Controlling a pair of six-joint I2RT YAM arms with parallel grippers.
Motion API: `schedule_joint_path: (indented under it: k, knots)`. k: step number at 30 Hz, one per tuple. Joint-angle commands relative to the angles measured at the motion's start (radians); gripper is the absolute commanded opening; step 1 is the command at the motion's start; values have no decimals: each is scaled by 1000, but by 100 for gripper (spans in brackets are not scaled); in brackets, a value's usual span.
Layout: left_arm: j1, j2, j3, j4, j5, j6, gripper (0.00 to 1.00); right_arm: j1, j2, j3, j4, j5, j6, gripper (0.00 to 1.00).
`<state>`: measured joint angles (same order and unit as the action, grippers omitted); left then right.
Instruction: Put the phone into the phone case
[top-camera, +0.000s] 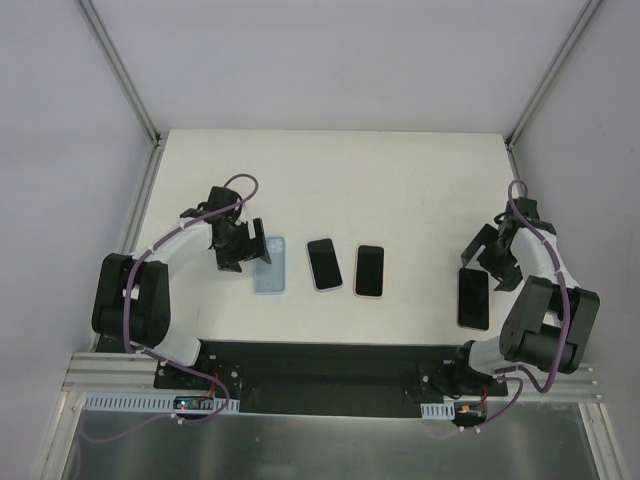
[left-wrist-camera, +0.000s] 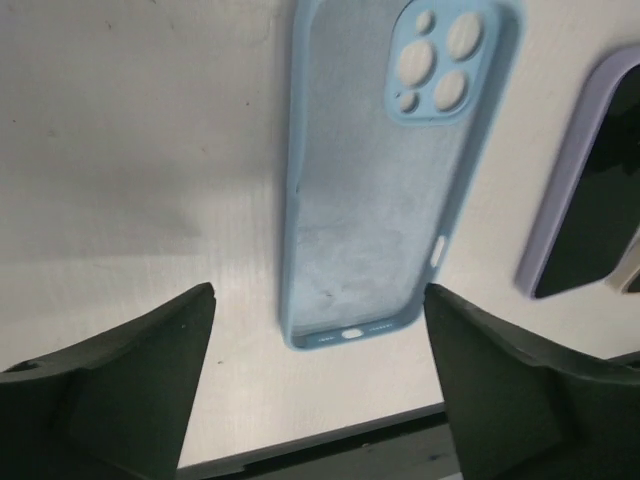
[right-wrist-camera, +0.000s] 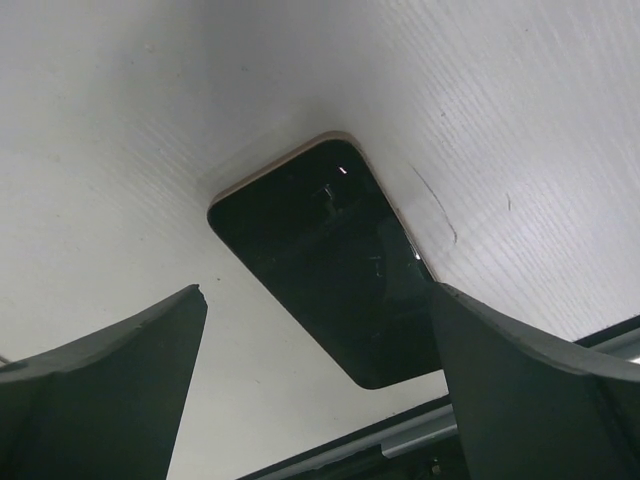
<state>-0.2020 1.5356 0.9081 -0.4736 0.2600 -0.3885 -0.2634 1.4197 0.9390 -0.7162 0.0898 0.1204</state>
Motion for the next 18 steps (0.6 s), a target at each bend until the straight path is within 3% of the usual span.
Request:
schedule_joint_path:
  k: [1,7,12,18]
  knots:
    - [1,-104,-3,26,-2,-53,99,-71,7,-42,38,-38,31,96]
    - [1,-130,6,56,102,-49,99,-122,18,-88,70,-64,30,96]
    - [10,-138,0,49,16,-67,99,-157,64,-120,89,-128,33,96]
    - [29,-196,-61,159,139,-131,99,-160,73,-166,136,-269,44,96]
